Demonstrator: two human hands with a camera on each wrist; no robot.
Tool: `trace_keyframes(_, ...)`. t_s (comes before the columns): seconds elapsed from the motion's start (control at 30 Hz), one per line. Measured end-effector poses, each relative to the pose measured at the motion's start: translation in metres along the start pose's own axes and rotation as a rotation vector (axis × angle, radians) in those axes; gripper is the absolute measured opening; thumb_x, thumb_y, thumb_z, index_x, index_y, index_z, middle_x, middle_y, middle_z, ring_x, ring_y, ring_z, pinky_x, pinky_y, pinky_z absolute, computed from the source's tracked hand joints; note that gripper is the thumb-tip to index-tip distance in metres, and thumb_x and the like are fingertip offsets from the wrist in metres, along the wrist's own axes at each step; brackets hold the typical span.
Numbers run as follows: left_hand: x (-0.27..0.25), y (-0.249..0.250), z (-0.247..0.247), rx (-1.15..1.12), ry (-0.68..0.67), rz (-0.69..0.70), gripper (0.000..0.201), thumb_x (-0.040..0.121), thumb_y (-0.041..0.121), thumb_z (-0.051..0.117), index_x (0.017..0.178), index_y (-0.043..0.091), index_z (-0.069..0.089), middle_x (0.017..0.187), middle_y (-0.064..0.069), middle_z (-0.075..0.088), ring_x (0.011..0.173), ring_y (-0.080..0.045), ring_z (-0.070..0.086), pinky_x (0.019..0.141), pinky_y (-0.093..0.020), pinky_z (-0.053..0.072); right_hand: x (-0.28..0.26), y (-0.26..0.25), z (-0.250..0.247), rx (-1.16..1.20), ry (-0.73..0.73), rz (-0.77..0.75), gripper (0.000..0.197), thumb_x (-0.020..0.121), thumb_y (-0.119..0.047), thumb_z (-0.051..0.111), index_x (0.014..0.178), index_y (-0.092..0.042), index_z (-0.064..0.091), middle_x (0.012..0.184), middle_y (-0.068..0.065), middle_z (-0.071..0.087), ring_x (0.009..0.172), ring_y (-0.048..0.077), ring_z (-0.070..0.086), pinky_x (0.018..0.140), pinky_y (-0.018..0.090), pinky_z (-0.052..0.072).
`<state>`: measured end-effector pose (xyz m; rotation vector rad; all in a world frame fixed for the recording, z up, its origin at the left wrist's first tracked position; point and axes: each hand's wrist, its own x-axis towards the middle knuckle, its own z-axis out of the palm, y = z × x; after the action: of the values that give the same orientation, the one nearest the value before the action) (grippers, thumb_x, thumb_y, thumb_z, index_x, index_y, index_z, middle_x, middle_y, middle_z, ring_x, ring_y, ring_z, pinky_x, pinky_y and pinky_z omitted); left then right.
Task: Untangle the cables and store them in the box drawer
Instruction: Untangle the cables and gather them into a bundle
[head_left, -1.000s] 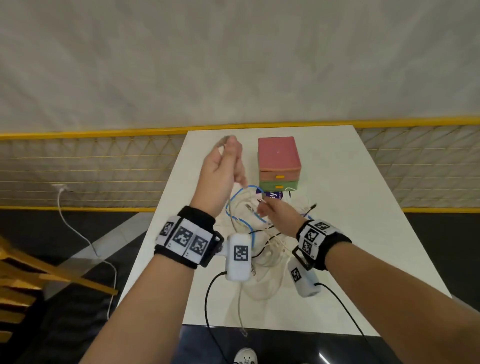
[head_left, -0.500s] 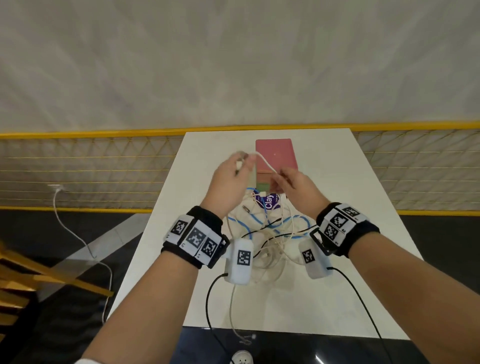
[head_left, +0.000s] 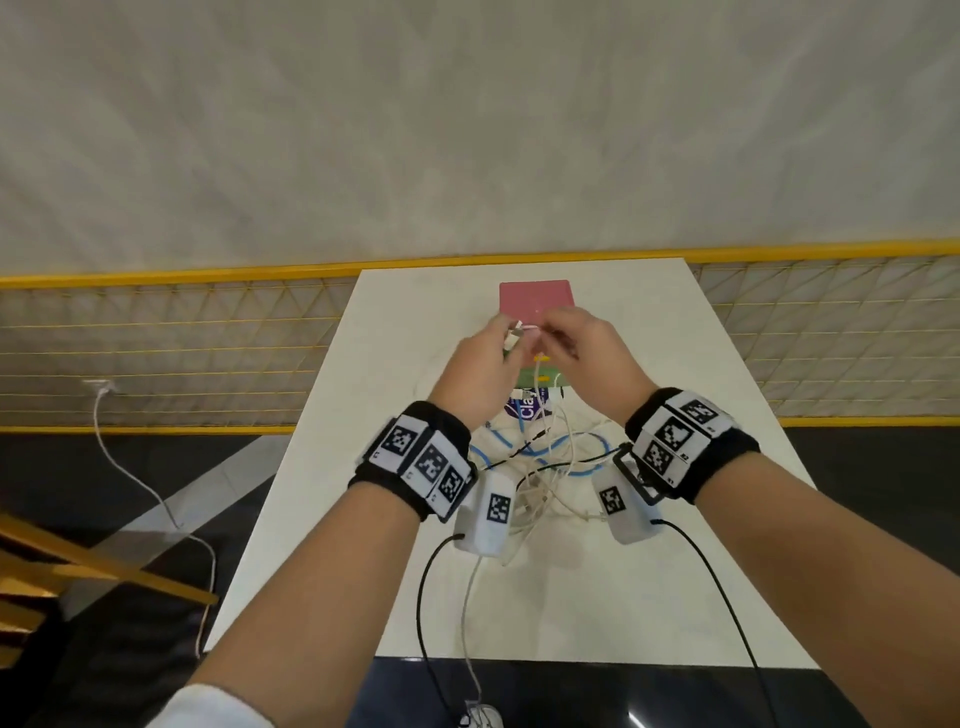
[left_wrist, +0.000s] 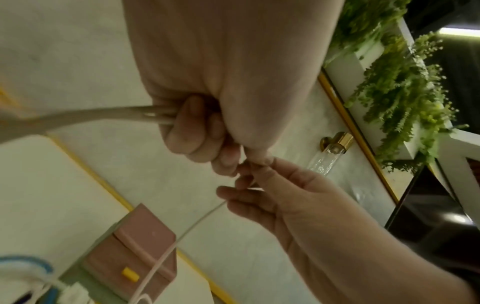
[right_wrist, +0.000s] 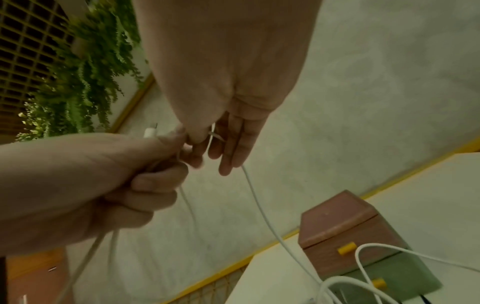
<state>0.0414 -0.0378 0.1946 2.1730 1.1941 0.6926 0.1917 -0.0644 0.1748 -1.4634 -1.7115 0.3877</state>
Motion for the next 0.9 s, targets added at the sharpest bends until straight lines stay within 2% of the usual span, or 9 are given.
trace_keyframes(0.1, 0.002, 0.003, -0.005, -0.086, 0.201, 0.072, 0.023, 0.102, 0.030, 0.046, 0.104, 0.009, 0.055, 0.068, 0.002, 0.054, 0.052, -0.010, 0.044, 0.058, -0.030, 0.036, -0.010, 0.010, 0.005, 0.106, -0.040, 0.127, 0.019, 0.097, -0.018, 0.050, 0.094, -0.002, 0.060, 0.085, 0.002, 0.066, 0.074, 0.001, 0.065, 0.074, 0.021, 0.053)
trace_keyframes(0.2, 0.005, 0.009, -0.022, -0.293, 0.486, 0.080, 0.022, 0.103, 0.028, 0.045, 0.104, 0.010, 0.057, 0.069, 0.011, 0.050, 0.053, 0.000, 0.044, 0.056, -0.022, 0.038, -0.029, 0.038, 0.016, 0.010, -0.169, 0.262, 0.023, 0.098, -0.019, 0.046, 0.094, -0.002, 0.061, 0.089, 0.007, 0.068, 0.085, 0.024, 0.067, 0.084, 0.047, 0.054)
trace_keyframes(0.27, 0.010, 0.004, -0.031, -0.356, 0.580, 0.066, 0.015, 0.103, 0.024, 0.045, 0.104, 0.014, 0.055, 0.070, 0.010, 0.049, 0.051, -0.003, 0.044, 0.057, -0.026, 0.039, -0.038, 0.048, 0.020, 0.018, -0.175, 0.306, 0.023, 0.098, -0.019, 0.045, 0.093, -0.002, 0.061, 0.092, 0.008, 0.068, 0.090, 0.026, 0.067, 0.084, 0.051, 0.053)
trace_keyframes(0.33, 0.008, -0.003, -0.032, -0.337, 0.572, 0.108, 0.025, 0.101, 0.017, 0.045, 0.124, 0.023, 0.052, 0.081, 0.016, 0.052, 0.055, -0.012, 0.049, 0.061, -0.031, 0.044, -0.037, 0.043, 0.018, 0.038, -0.122, 0.272, 0.023, 0.098, -0.020, 0.048, 0.095, -0.004, 0.062, 0.091, 0.009, 0.069, 0.088, 0.025, 0.067, 0.083, 0.050, 0.053)
trace_keyframes(0.4, 0.001, -0.006, -0.024, -0.251, 0.403, 0.187, 0.047, 0.099, 0.012, 0.046, 0.140, 0.033, 0.043, 0.085, 0.026, 0.054, 0.056, -0.013, 0.053, 0.066, -0.029, 0.050, -0.029, 0.027, 0.012, 0.050, -0.067, 0.203, 0.021, 0.097, -0.021, 0.050, 0.099, -0.006, 0.065, 0.087, 0.004, 0.068, 0.084, 0.022, 0.066, 0.081, 0.044, 0.054)
trace_keyframes(0.53, -0.008, 0.000, -0.004, 0.032, 0.036, 0.136, 0.028, 0.100, 0.032, 0.050, 0.127, 0.024, 0.053, 0.074, 0.002, 0.066, 0.065, -0.020, 0.065, 0.075, -0.040, 0.055, -0.016, -0.003, -0.001, 0.018, 0.009, -0.027, 0.014, 0.095, -0.013, 0.053, 0.090, -0.008, 0.065, 0.075, -0.012, 0.056, 0.074, -0.007, 0.054, 0.067, 0.011, 0.041)
trace_keyframes(0.67, -0.004, -0.001, -0.011, -0.017, 0.190, 0.139, 0.008, 0.100, 0.020, 0.051, 0.098, 0.013, 0.055, 0.066, 0.010, 0.059, 0.052, -0.003, 0.053, 0.062, -0.027, 0.051, -0.018, -0.002, -0.001, 0.093, 0.005, 0.029, 0.012, 0.095, -0.015, 0.053, 0.096, -0.009, 0.062, 0.084, -0.004, 0.061, 0.079, -0.003, 0.063, 0.072, 0.013, 0.048)
trace_keyframes(0.8, -0.003, 0.003, -0.033, -0.282, 0.519, 0.105, 0.009, 0.101, 0.013, 0.047, 0.099, 0.009, 0.055, 0.068, 0.012, 0.055, 0.053, -0.001, 0.047, 0.057, -0.015, 0.038, -0.034, 0.017, 0.002, 0.118, -0.069, 0.171, 0.013, 0.097, -0.013, 0.048, 0.097, -0.011, 0.062, 0.092, 0.008, 0.067, 0.084, 0.019, 0.070, 0.072, 0.029, 0.052)
trace_keyframes(0.9, -0.012, 0.011, -0.038, -0.322, 0.491, 0.125, 0.016, 0.102, 0.027, 0.047, 0.117, 0.025, 0.053, 0.072, -0.001, 0.061, 0.068, -0.001, 0.058, 0.067, -0.014, 0.042, -0.037, 0.010, -0.002, 0.132, -0.009, 0.145, 0.017, 0.096, -0.015, 0.050, 0.094, -0.006, 0.064, 0.089, 0.006, 0.070, 0.086, 0.018, 0.070, 0.077, 0.038, 0.056)
